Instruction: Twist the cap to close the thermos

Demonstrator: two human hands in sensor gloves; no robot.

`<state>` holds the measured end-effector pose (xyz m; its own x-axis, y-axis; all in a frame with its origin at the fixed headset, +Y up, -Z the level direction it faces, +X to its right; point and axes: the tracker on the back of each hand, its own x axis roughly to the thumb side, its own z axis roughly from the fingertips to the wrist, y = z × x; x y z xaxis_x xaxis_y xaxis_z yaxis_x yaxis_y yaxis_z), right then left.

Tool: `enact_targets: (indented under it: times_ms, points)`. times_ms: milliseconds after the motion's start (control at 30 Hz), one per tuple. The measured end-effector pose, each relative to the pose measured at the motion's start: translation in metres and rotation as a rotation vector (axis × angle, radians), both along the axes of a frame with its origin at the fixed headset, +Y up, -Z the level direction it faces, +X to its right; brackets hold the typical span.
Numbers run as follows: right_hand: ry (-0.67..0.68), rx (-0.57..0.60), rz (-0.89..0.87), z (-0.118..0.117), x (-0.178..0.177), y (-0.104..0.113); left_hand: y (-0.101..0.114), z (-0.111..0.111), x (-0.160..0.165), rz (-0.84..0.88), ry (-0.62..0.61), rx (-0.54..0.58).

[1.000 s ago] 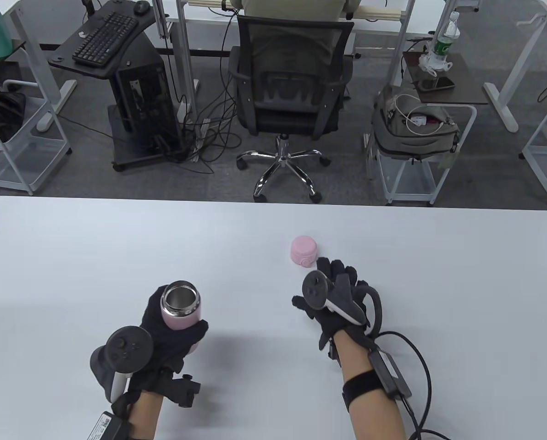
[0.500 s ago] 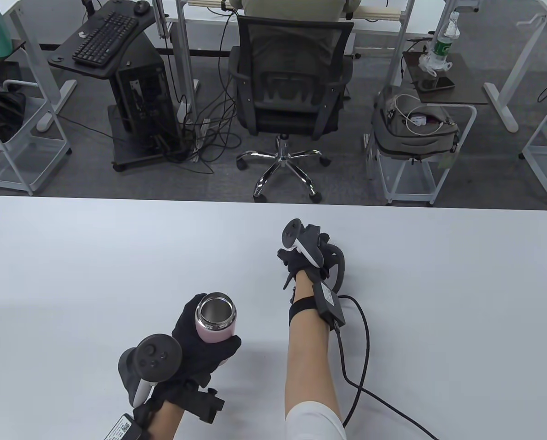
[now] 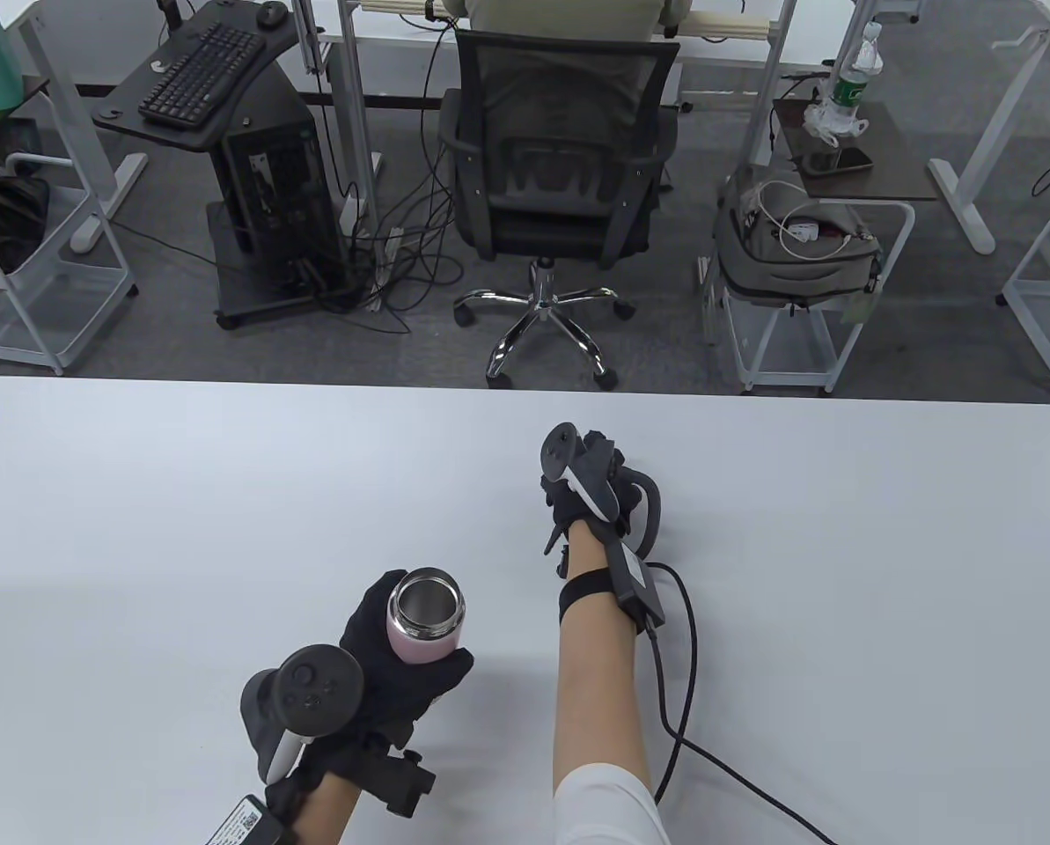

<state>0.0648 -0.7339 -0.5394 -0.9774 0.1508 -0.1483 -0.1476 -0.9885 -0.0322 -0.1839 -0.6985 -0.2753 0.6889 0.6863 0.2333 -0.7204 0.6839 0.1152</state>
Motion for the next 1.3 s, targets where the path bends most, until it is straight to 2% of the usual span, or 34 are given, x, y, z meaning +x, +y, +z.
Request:
enact_targets:
  times_ms: [67,100,167,200,233,300,400,467,533,667,833,1133,1300]
  points:
    - [0.093,0.061,-0.041,0.011,0.004,0.028,0.0,0.0,0.0,-0.003,0.003,-0.001]
    - [0.177,0.09,-0.082,0.023,0.005,0.05,0.0,0.0,0.0,0.001,0.006,-0.001]
    - [0.303,0.125,-0.142,0.047,0.007,0.079,-0.001,0.0,0.0,0.014,0.006,-0.011]
    - [0.409,0.155,-0.174,0.071,0.008,0.103,-0.004,0.0,0.001,0.022,0.003,-0.024]
    - [0.466,0.167,-0.187,0.085,0.007,0.115,-0.005,0.0,0.002,0.026,0.0,-0.029]
    - [0.625,0.179,-0.236,0.128,0.007,0.146,-0.012,0.001,0.005,0.005,-0.013,-0.053]
    - [0.799,0.131,-0.291,0.173,0.003,0.169,-0.021,0.001,0.011,-0.036,-0.029,-0.082]
    - [0.902,0.11,-0.281,0.196,-0.001,0.176,-0.025,0.001,0.014,-0.046,-0.037,-0.1]
    - [0.948,0.106,-0.258,0.213,-0.006,0.178,-0.026,0.001,0.018,-0.063,-0.048,-0.103]
    - [1.026,0.029,-0.257,0.229,-0.019,0.175,-0.026,0.003,0.023,-0.099,-0.064,-0.098]
    - [1.06,0.03,-0.174,0.238,-0.031,0.169,-0.025,0.006,0.027,-0.1,-0.082,-0.093]
    - [1.105,-0.035,-0.156,0.235,-0.043,0.157,-0.021,0.007,0.029,-0.102,-0.106,-0.073]
    - [1.086,0.001,-0.14,0.233,-0.045,0.155,-0.021,0.006,0.026,-0.096,-0.091,-0.078]
